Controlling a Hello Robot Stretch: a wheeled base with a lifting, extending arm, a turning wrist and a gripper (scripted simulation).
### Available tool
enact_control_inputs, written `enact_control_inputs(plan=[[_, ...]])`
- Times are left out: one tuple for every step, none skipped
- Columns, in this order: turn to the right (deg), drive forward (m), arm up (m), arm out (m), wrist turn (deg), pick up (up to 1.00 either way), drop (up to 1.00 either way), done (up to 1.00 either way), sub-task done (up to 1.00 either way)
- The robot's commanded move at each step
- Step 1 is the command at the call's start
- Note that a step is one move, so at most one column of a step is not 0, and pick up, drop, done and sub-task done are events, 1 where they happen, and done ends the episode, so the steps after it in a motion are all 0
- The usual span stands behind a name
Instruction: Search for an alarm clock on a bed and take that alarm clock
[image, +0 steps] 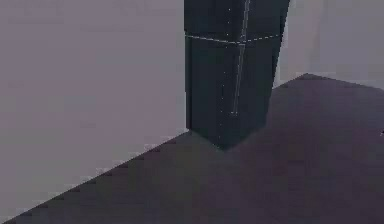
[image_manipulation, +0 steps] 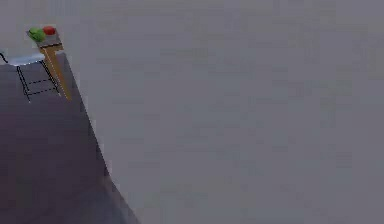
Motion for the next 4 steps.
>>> enact_control_inputs(plan=[[-42.0,0.0,0.0,0.0,0.0,0.0,0.0,0.0,0.0],[0.0,0.2,0.0,0.0,0.0,0.0,0.0,0.0,0.0],[45.0,0.0,0.0,0.0,0.0,0.0,0.0,0.0,0.0],[45.0,0.0,0.0,0.0,0.0,0.0,0.0,0.0,0.0]])
